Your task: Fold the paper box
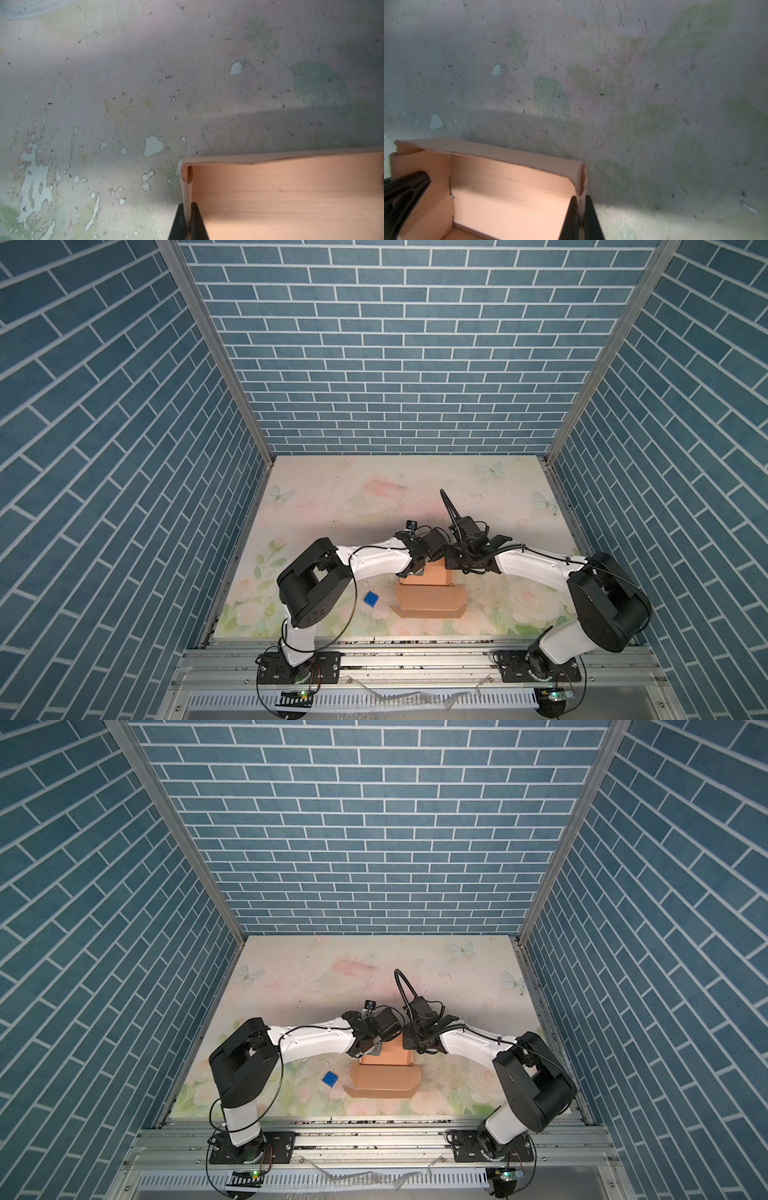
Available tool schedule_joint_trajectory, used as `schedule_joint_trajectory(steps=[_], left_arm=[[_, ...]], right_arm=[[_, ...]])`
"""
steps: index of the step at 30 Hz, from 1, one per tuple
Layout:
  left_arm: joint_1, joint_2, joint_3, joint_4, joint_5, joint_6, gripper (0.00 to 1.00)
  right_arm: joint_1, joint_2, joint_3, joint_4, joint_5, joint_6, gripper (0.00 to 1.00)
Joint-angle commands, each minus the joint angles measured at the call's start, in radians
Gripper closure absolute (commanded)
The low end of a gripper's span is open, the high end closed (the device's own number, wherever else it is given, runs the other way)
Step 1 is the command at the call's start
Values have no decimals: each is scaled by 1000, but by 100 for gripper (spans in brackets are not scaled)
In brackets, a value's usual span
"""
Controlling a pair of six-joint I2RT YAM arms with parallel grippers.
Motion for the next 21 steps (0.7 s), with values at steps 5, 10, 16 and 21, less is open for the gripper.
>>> schedule_joint_trajectory(steps=[5, 10, 16, 21], left_arm=[[-14, -105, -83, 32, -24, -74, 100], [-53, -154, -123, 85, -62, -102, 100], [-101, -162, -138, 131, -104, -125, 100], [-107, -137, -136, 134, -110, -141, 100]], right_arm=[[41, -29, -54, 14, 87, 7, 100], [62, -111, -116, 115, 108, -21, 100], [72, -190, -173, 201, 117, -58, 100], [75, -199, -180, 198, 98, -55, 99]])
